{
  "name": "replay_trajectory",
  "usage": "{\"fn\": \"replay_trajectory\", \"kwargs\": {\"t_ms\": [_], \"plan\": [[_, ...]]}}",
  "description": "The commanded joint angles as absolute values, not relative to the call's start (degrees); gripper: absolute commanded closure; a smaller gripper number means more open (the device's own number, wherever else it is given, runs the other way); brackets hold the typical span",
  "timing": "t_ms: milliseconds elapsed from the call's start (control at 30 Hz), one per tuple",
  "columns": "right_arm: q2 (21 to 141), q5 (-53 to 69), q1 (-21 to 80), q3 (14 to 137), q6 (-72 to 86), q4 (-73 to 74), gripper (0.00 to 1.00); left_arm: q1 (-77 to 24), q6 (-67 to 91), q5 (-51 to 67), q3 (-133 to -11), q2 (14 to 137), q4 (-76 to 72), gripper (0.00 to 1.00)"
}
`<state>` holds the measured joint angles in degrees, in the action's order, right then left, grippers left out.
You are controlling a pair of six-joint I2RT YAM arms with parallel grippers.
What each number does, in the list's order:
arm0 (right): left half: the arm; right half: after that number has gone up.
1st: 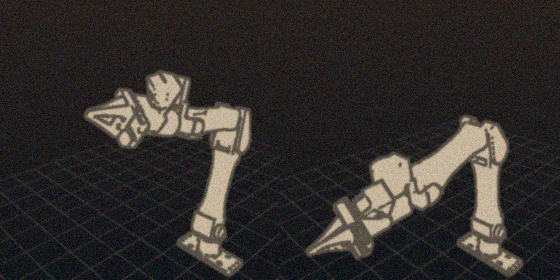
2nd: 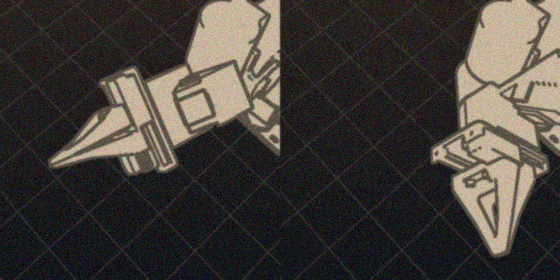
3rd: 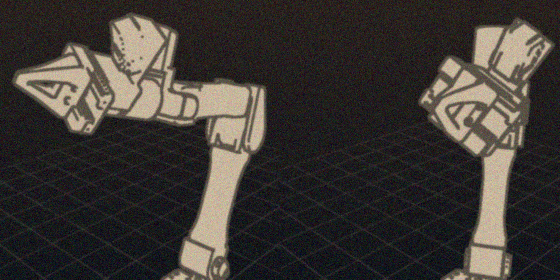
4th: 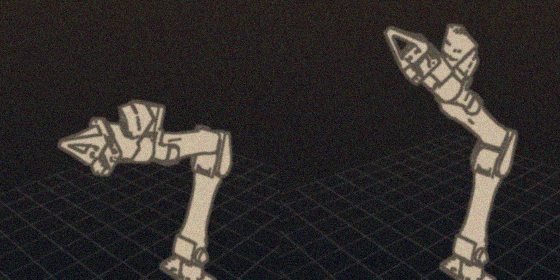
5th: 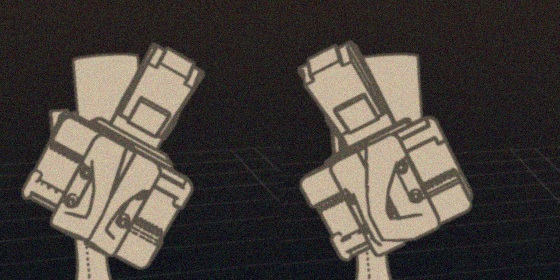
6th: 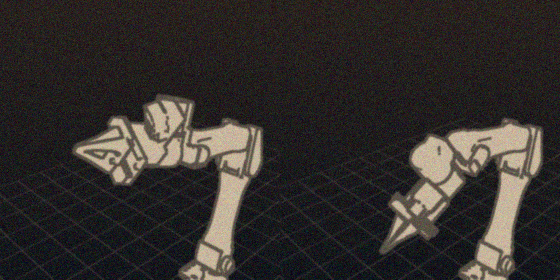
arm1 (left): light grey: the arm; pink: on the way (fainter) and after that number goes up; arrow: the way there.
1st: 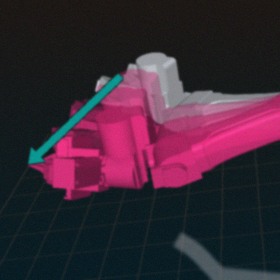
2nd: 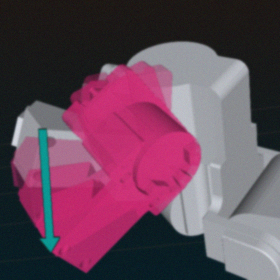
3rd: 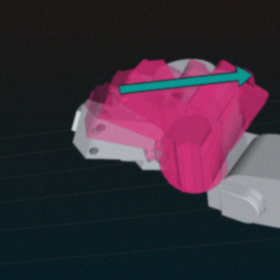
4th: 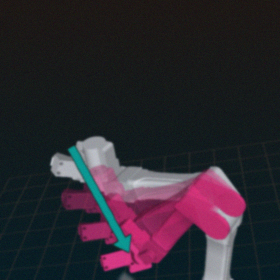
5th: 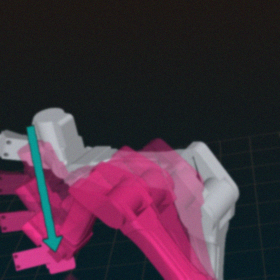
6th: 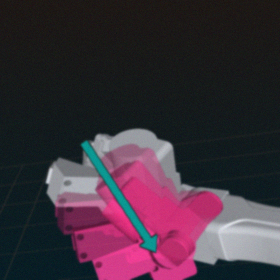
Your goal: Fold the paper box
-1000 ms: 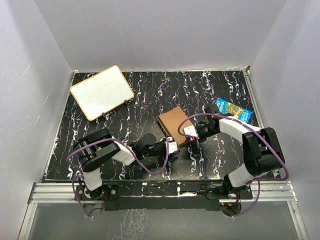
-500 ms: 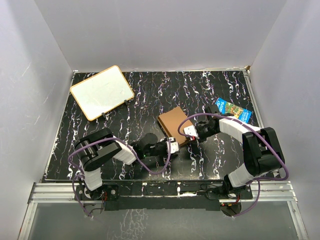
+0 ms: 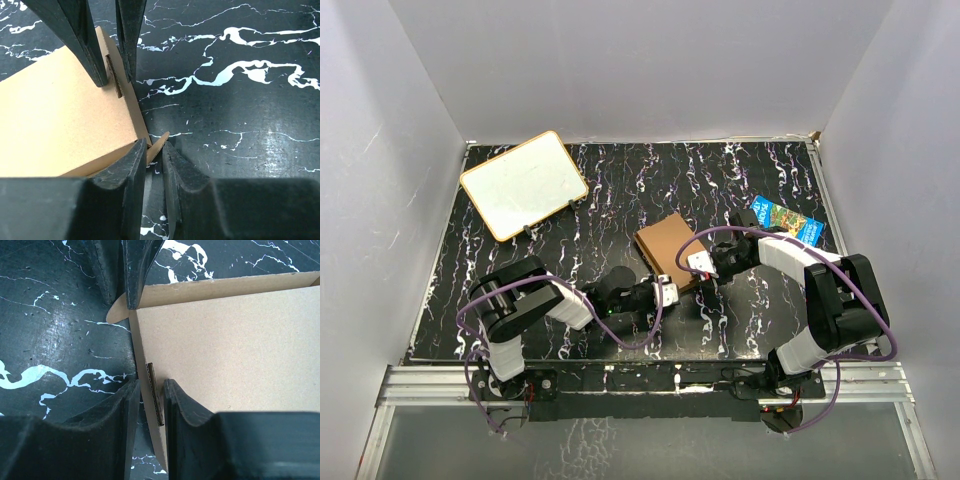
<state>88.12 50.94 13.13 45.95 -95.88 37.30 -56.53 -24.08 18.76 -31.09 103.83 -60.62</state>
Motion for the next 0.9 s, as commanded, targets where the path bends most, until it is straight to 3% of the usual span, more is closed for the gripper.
{"fn": "replay_trajectory", "kwargs": {"t_ms": [0,400,700,867], "plan": [[90.2,50.7,14.3,44.5,-95.9,38.8,0.70,-56.8,-25.3,17.9,-31.8,104.3,-60.0,0.84],[90.5,50.6,14.3,44.6,-95.7,38.8,0.71,-56.8,-25.7,19.8,-30.8,103.3,-58.1,0.87],[90.7,50.7,14.5,44.6,-95.6,38.8,0.71,-56.8,-28.6,19.0,-32.4,103.2,-53.7,0.81],[90.6,50.7,14.5,44.6,-95.5,38.8,0.71,-56.8,-28.9,17.7,-33.2,103.7,-53.5,0.83]]}}
